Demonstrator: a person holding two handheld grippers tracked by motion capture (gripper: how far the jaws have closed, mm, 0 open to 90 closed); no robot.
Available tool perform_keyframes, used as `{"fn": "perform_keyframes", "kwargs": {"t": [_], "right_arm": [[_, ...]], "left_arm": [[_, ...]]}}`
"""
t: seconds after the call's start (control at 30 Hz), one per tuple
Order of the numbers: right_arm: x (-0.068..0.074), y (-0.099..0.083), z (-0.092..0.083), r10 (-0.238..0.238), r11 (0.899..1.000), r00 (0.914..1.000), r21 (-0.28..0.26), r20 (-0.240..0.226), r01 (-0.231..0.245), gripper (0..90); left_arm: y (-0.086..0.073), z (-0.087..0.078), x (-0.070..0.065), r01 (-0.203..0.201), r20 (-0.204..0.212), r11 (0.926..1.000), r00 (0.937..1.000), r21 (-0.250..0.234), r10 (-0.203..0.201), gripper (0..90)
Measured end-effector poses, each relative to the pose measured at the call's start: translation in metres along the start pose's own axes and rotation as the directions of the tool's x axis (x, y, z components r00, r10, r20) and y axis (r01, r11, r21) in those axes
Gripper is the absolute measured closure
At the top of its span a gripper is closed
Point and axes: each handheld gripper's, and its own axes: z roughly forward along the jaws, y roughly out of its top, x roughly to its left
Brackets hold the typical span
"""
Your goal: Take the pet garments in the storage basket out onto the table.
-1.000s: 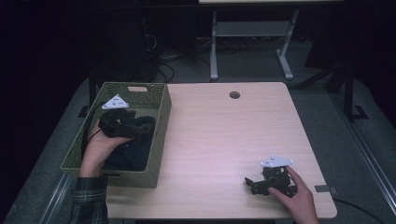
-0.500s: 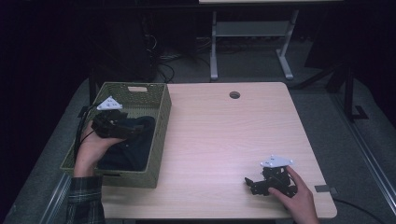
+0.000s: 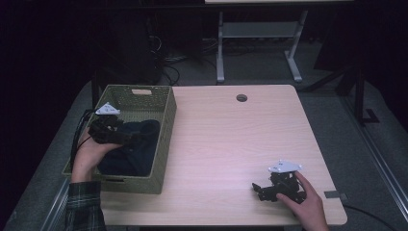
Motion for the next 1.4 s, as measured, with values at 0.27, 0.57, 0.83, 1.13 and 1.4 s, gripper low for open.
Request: {"fn": "perform_keyframes", "kwargs": {"t": [0.27, 0.57, 0.83, 1.13, 1.4], "right_arm": [[0.000, 0.000, 0.000, -0.001, 1.000, 1.0000, 0.000, 0.000, 0.001, 0.0], [0.000, 0.000, 0.000, -0.001, 1.000, 1.0000, -0.001, 0.000, 0.001, 0.0], [0.000, 0.000, 0.000, -0.001, 1.000, 1.0000, -0.001, 0.000, 0.001, 0.0], [0.000, 0.000, 0.000, -0.001, 1.000, 1.0000, -0.001, 0.000, 0.001, 0.0], [0.000, 0.000, 0.000, -0.001, 1.000, 1.0000, -0.001, 0.000, 0.001, 0.0]], "left_arm": [[-0.008, 0.013, 0.006, 0.022, -0.006, 0.9984, 0.9998, 0.052, -0.022, 15.9], [-0.013, 0.026, 0.009, 0.037, 0.006, 0.9937, 0.9993, 0.106, -0.038, 15.8], [-0.019, 0.035, 0.011, 0.055, 0.015, 0.9884, 0.9982, 0.142, -0.058, 15.9], [-0.024, 0.046, 0.012, 0.057, 0.017, 0.9786, 0.9980, 0.198, -0.061, 15.9], [-0.027, 0.057, 0.010, 0.055, 0.024, 0.9697, 0.9977, 0.238, -0.063, 15.8]]}}
